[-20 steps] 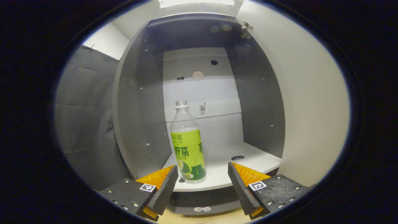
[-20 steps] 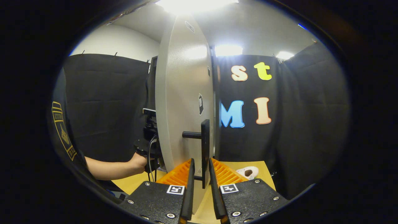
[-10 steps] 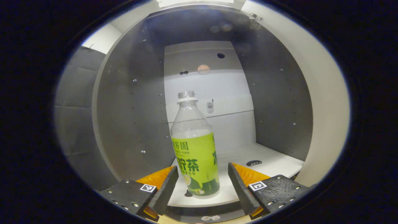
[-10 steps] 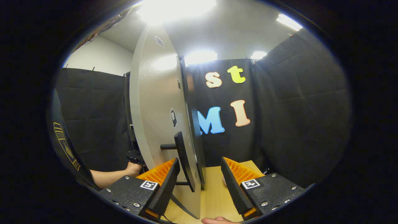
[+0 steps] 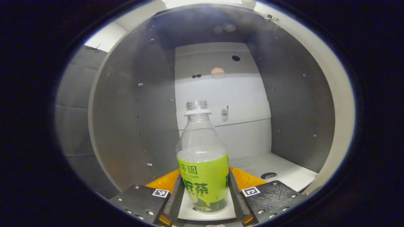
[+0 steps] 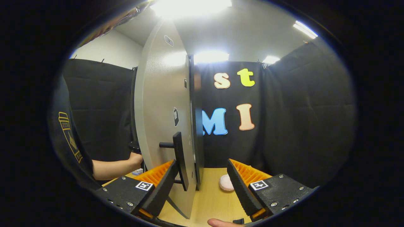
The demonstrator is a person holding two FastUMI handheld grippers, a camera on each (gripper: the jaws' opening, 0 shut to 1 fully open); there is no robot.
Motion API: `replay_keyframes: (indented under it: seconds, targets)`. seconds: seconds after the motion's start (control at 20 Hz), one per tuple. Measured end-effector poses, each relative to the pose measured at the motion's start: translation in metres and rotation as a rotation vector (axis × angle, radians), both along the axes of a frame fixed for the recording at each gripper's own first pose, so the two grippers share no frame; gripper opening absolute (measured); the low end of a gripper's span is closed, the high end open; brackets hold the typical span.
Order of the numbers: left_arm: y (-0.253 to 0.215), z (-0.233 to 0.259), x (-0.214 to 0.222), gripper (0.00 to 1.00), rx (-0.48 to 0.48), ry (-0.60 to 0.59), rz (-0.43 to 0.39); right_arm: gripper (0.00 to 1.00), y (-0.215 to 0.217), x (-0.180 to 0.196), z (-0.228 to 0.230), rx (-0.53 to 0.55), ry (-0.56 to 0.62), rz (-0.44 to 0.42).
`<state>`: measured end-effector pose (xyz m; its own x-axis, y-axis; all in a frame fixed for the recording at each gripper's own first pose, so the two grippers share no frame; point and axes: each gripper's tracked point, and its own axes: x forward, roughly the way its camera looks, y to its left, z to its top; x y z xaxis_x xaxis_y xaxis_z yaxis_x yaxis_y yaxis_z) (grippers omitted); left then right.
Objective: Open the cabinet door with the right hand, grasp the bottle in the cabinet with the left hand and place it on the coaster, then close the cabinet door with the right hand.
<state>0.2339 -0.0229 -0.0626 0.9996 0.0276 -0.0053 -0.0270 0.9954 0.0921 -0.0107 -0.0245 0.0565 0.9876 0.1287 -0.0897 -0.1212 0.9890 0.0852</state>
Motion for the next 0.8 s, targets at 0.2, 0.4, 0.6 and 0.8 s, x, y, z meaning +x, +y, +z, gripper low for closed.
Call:
replay_keyframes:
  seconds: [0.2,0.4,0.6,0.8]
  targets:
    - [0.006,0.01,-0.013,0.6,0.006,-0.008,0.022,0.95,-0.018,-0.006,-0.012,-0.009,0.021,0.077]
    - [0.015,0.024,-0.044,0.75,0.0,-0.013,0.083,0.95,-0.05,0.011,-0.026,0.036,0.038,0.106]
    - [0.029,0.038,-0.085,0.75,0.021,-0.022,0.179,0.96,-0.075,0.035,-0.044,0.033,0.05,0.182]
    - [0.04,0.042,-0.134,0.75,0.054,-0.01,0.27,0.95,-0.094,0.067,-0.07,-0.034,0.059,0.248]
